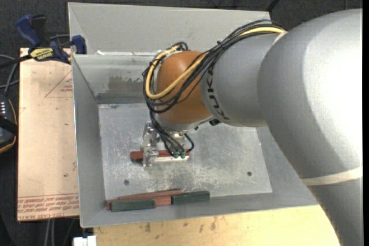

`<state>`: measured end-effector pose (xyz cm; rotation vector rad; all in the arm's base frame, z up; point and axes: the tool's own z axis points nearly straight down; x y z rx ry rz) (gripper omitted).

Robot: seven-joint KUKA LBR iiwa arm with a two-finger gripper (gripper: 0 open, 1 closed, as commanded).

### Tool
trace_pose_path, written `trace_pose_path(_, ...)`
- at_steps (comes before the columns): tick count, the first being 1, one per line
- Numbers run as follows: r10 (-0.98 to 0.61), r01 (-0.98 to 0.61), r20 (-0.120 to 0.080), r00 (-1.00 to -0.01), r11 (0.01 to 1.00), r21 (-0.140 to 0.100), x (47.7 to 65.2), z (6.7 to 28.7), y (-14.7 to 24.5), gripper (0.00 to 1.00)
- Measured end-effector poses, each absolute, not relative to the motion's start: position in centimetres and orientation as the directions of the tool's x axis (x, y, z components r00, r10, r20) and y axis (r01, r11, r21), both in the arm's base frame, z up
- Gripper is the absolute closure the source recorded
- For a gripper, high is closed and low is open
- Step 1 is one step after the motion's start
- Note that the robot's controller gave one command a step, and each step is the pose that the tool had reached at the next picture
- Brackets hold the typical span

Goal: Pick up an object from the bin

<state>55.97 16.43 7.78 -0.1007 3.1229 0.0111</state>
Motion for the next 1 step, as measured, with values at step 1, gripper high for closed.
trace_pose_path(1,-0.019,-0.019,-0.003,-1.000,1.000,0.002,55.75,21.13,15.84,1.00)
